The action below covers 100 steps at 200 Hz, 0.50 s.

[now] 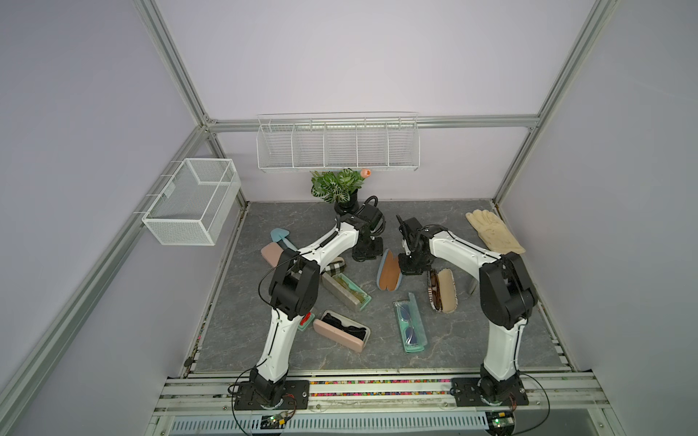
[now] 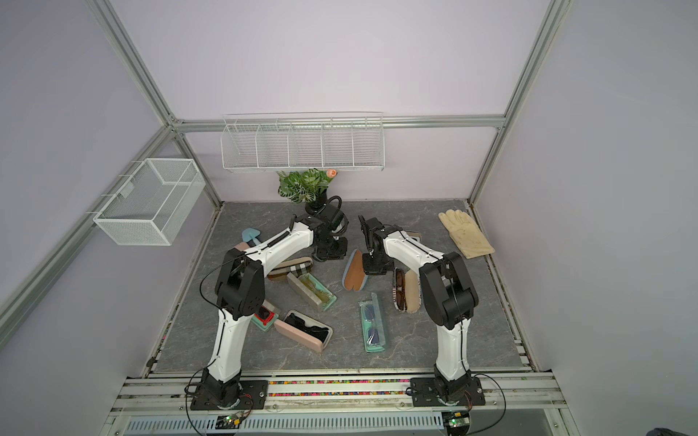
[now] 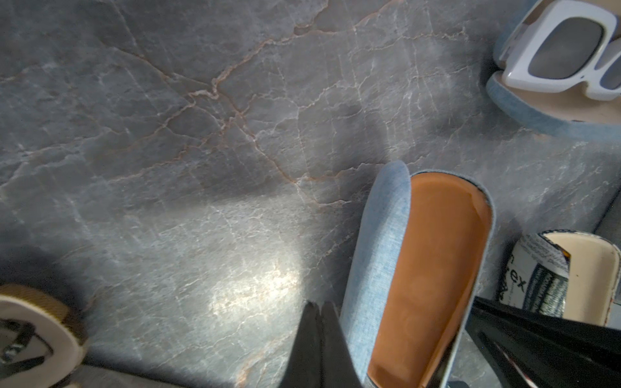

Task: Close the glasses case
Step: Close the glasses case at the center of the board.

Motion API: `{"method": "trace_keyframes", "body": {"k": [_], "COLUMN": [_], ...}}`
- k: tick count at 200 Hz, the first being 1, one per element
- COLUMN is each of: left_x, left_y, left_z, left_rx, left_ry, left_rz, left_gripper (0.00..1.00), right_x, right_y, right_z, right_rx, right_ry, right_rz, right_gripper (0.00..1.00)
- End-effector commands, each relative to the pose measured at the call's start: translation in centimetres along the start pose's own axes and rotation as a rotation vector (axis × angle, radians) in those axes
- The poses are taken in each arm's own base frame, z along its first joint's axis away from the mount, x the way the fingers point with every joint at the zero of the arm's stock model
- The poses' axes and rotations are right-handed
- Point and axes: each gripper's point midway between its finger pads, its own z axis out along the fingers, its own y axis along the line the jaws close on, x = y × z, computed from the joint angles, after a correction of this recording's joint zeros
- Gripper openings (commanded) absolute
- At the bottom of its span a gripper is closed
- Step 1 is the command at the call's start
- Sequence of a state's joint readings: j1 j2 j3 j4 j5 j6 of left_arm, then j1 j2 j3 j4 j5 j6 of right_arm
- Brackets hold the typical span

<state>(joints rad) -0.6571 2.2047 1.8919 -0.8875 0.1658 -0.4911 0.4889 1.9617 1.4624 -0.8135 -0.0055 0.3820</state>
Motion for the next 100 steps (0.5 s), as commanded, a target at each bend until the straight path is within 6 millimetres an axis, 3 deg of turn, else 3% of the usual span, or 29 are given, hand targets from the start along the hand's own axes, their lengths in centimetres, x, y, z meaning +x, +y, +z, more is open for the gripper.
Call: {"method": "trace_keyframes", "body": {"k": [1, 100], "left_x": [0.9, 2.3], "left_y": [0.7, -0.4], "left_z": [1.6, 3.3], "left_rx": [-0.012, -0.009], "left_ry": [0.038, 0.073], "left_rz": [0.001, 0.023], "left_gripper": [0.0, 0.0], "right_x": [0.2, -0.4], "right_y": [0.7, 2.3], "right_z": [-0.2, 0.4], "right_rx": [-0.064, -0.172], "right_ry": [-0.001, -0.014], "right_rz": [0.014, 0.044], "right_gripper": [0.1, 0.07]}}
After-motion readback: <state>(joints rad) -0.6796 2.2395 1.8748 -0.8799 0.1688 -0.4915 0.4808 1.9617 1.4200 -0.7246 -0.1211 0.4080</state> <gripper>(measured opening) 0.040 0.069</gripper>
